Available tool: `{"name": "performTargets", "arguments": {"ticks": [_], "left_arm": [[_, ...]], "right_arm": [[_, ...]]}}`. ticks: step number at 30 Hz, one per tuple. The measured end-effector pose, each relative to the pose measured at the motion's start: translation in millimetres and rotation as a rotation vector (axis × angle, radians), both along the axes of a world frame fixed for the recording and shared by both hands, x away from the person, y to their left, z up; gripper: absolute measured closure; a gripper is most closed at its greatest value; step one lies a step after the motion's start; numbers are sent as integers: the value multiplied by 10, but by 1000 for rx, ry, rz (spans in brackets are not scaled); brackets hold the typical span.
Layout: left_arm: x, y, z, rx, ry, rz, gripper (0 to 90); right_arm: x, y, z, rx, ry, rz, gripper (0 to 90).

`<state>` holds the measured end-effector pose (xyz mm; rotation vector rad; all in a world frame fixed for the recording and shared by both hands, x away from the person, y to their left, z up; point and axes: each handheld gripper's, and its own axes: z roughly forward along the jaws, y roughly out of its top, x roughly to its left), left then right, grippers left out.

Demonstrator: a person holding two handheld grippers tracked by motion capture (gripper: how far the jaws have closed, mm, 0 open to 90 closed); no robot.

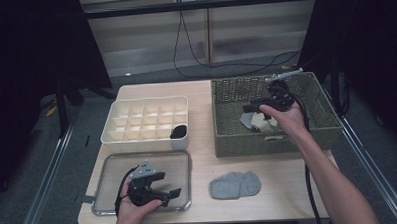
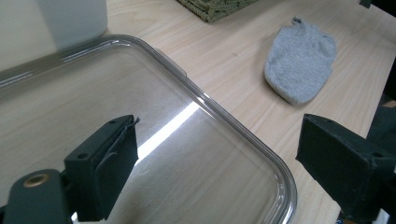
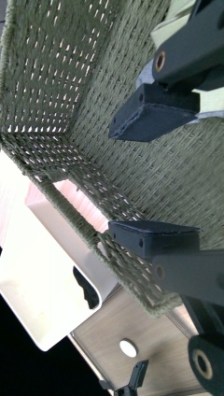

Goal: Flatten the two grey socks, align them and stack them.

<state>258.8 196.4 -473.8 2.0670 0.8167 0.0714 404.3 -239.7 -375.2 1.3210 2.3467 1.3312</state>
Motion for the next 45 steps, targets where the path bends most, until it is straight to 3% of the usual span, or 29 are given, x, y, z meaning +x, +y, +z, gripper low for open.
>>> {"name": "performTargets", "arguments": {"ticks": [8,10,11,16,17,20,26,31,34,38,43,44,45], "left_arm": [[9,26,4,-1,-5,7,134],[6,21,2,1,1,5,134],[3,19,3,1,1,1,134],[6,22,0,-4,3,1,134],[10,28,-1,-20,17,1,133],[15,41,0,-31,10,7,132],[22,37,1,-27,3,2,131],[18,27,2,-23,1,3,131],[27,27,-4,-15,1,1,130],[29,16,-2,-22,3,14,130],[57,-2,-1,-13,-5,13,130],[52,-11,-3,-10,-8,18,130],[52,-9,3,-3,-11,16,130]], "right_arm": [[254,18,-78,-52,42,-5,501],[336,42,-127,-76,66,-5,471],[411,72,-189,-122,75,-9,470],[558,109,-306,-159,120,-1,485],[639,123,-376,-177,167,-10,504],[723,138,-465,-194,196,-16,523],[810,188,-622,-223,226,-41,543],[897,196,-749,-314,286,-51,531],[916,189,-779,-335,292,-64,533],[942,178,-867,-364,346,-81,540],[939,201,-900,-391,350,-71,564],[941,219,-948,-433,390,-60,580],[940,230,-961,-444,400,-52,577]]}}
